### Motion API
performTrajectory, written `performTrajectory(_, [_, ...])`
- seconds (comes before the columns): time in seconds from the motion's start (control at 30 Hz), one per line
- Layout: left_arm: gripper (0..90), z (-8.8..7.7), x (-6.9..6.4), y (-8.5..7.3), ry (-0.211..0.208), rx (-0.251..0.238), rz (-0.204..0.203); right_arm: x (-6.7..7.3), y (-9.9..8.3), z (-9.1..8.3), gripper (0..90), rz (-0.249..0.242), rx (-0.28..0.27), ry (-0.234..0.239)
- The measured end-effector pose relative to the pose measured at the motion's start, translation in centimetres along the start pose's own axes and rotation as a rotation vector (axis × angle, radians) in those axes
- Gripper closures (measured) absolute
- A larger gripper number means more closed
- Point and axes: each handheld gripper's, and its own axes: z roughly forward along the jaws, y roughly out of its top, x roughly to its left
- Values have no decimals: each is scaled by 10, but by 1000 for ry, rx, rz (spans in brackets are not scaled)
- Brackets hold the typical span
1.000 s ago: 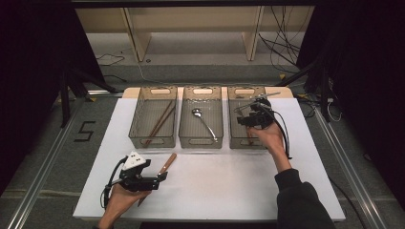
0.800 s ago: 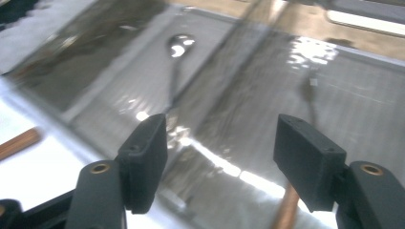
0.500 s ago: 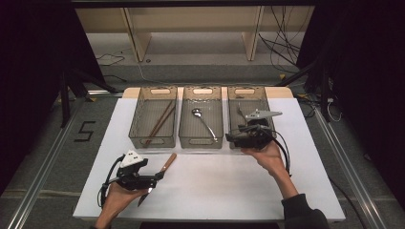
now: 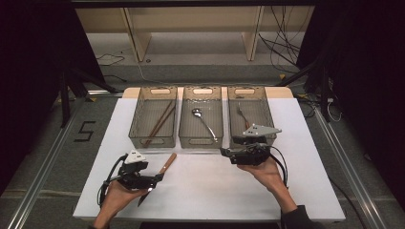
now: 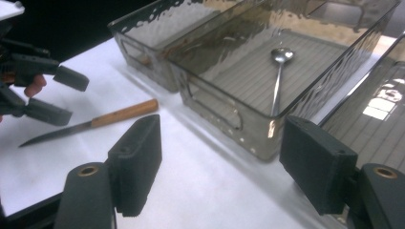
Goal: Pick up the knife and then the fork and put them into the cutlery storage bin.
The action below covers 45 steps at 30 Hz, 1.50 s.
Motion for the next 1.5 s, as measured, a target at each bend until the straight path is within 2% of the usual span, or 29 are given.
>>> performTrajectory(0.17, [279,7,-1,1,5,76,5,3,-7,2,307,-3,20,9])
performTrajectory(0.33, [355,15,-3,4,23,134,7,6,-10,1,293,-12,17,14])
performTrajectory(0.63, [439,21,-2,7,35,193,13,15,-12,0,290,-40,19,27])
performTrajectory(0.87, [471,24,-2,8,42,208,27,18,-14,-1,290,-41,20,35])
performTrajectory(1.13, [547,25,-3,8,54,215,36,22,-18,-2,271,-47,28,41])
performTrajectory(1.23, [575,26,-5,9,60,221,58,25,-19,-3,270,-52,33,47])
performTrajectory(1.33, [617,27,-9,9,62,223,79,27,-19,-3,269,-60,33,49])
performTrajectory(1.5, [740,28,-11,11,59,223,82,29,-19,-5,269,-64,32,54])
